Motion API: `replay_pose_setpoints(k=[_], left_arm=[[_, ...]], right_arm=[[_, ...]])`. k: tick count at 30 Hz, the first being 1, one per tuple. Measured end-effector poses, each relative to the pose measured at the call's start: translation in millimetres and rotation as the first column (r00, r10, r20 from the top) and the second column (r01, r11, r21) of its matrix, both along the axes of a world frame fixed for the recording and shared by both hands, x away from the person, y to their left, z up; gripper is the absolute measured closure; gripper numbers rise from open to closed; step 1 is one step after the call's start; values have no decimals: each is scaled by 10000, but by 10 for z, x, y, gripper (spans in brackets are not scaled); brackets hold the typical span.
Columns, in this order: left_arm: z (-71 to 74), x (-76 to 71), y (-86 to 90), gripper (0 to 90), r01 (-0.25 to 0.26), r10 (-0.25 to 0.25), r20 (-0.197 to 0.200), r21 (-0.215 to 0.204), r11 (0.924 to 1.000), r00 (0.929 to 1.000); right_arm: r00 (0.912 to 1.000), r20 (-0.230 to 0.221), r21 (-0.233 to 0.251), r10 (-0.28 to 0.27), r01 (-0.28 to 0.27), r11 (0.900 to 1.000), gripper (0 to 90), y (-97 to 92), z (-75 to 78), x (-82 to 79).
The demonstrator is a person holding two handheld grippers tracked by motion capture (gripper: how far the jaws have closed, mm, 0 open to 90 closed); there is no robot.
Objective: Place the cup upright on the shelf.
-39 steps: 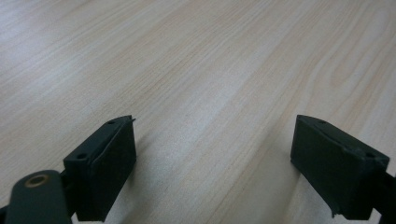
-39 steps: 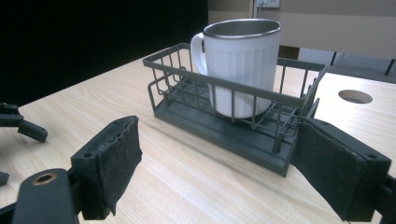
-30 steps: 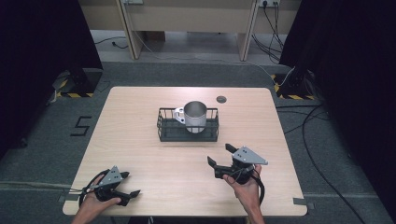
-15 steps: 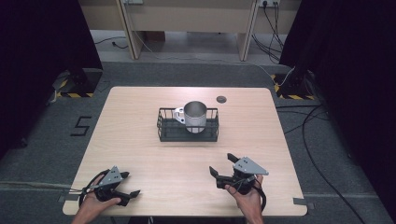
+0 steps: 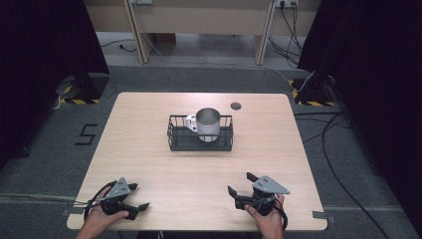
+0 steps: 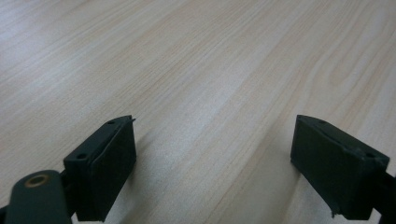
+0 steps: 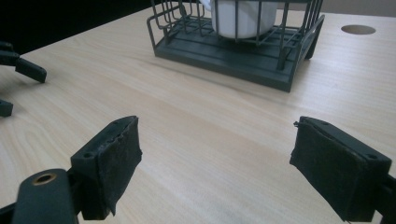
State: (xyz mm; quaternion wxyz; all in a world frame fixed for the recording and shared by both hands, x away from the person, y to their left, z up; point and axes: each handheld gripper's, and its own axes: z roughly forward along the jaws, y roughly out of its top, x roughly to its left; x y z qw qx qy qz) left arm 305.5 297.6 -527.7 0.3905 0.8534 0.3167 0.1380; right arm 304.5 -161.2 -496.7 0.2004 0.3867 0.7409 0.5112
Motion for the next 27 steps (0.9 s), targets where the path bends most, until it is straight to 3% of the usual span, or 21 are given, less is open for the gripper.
replay_pose_setpoints(k=[13, 18, 27], left_arm=[[1, -1, 1, 135, 9, -9, -9, 8, 10000, 10000], [1, -2, 1, 135, 14, -14, -8, 6, 10000, 10000], [1, -2, 1, 135, 11, -11, -14, 5, 10000, 10000]], right_arm=[[9988, -489, -235, 19, -31, 9997, 152, -29, -118, -121], [9986, -521, -664, 3, -37, 9978, 152, -20, -122, -187], [9976, -699, -1004, 1, -72, 9949, 152, -57, -180, -266]])
